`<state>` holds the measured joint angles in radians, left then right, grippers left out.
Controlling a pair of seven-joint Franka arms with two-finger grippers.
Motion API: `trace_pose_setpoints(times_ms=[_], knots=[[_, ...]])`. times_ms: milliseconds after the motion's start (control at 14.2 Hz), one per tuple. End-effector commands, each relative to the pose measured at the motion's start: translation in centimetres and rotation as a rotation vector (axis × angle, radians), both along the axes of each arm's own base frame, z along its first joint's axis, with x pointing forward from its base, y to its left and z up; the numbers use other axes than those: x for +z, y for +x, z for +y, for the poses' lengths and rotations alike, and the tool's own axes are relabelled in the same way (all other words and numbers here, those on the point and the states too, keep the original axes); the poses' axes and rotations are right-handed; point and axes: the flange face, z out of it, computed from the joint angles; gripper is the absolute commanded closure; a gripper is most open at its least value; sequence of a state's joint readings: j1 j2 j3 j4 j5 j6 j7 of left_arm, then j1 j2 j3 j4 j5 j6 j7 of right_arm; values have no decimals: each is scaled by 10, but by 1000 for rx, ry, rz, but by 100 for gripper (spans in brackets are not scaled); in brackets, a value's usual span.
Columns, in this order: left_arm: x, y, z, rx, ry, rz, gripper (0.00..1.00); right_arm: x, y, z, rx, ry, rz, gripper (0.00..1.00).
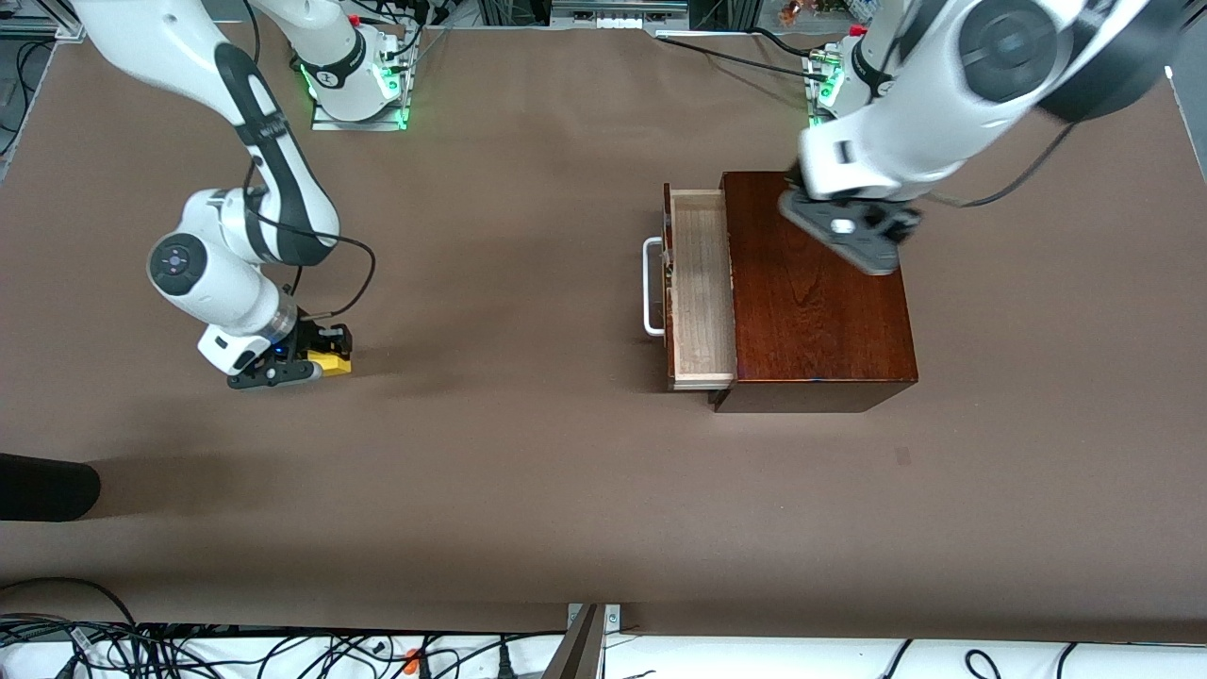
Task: Open drawer, take yellow block, close drawer
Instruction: 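Set the cube on the table while the left gripper reaches the handle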
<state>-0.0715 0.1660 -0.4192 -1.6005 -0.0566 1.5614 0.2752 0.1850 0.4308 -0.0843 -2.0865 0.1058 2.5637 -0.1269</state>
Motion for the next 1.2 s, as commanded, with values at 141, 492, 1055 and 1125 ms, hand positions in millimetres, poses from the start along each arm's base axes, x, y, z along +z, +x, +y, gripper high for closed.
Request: trace_pose_setpoints(times_ms=[141,492,1055,1125], knots=[[-53,1,-91,-310,-177,-6,0,-28,-10,-1,-33,-9,-4,88],[-105,-14,-161,-561,-176,-126,0,-9,-4,-4,-18,-6,-42,0],[-176,-23,-207,-792,-155,-211,0,179,-12,-6,23,40,21,0],[-183,-24,-210,-799,-158,-212,0,205,-12,-4,28,43,47,0]])
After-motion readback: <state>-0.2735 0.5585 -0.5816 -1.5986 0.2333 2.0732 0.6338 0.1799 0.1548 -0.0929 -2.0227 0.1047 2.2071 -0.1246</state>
